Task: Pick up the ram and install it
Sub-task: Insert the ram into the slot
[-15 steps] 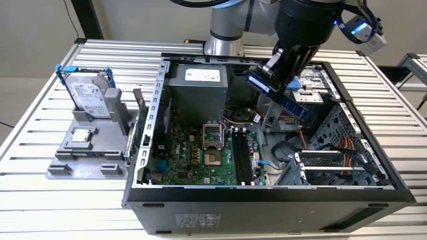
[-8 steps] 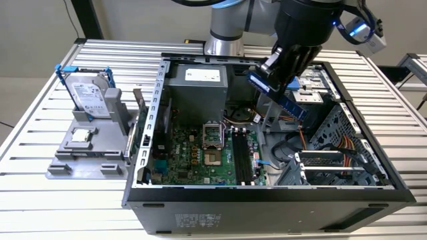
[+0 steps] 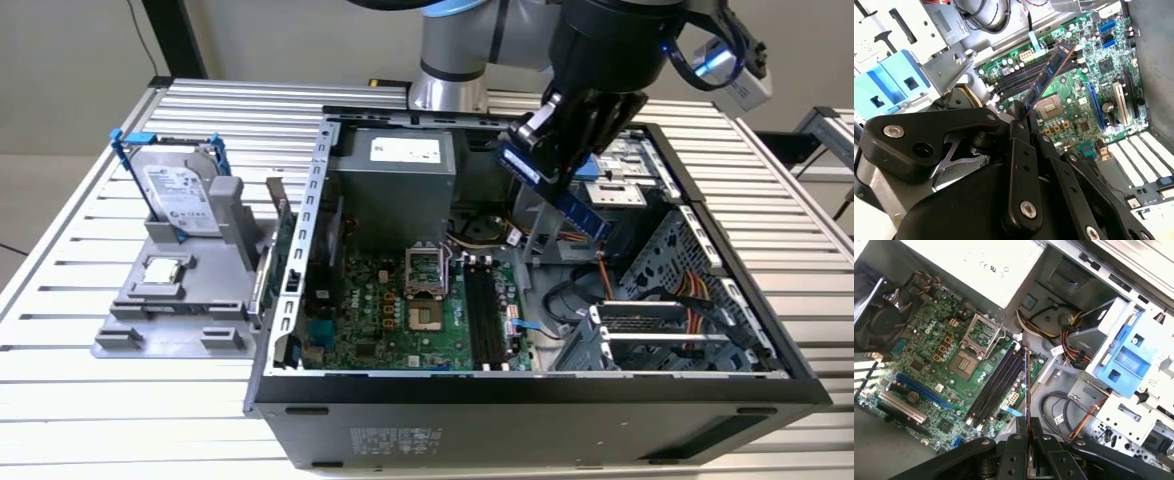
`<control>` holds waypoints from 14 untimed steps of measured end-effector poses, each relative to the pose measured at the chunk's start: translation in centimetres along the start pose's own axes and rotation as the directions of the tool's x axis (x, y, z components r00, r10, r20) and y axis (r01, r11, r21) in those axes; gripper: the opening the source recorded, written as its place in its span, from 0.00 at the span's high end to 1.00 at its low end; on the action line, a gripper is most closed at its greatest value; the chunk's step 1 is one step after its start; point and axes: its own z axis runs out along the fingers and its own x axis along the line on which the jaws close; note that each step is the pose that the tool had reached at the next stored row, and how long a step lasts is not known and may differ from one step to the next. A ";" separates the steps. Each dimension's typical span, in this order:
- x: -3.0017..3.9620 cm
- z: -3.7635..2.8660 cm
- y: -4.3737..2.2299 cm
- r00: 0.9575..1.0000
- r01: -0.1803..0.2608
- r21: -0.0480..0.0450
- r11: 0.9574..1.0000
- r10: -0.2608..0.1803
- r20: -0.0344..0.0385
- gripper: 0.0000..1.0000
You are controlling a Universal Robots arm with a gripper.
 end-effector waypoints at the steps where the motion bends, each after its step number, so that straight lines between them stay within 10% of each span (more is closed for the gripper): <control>1: 0.00 0.00 0.00 1.000 -0.008 0.000 1.000 0.008 0.000 1.00; 14: 0.00 0.00 0.00 0.994 -0.109 0.004 0.994 0.109 0.002 1.00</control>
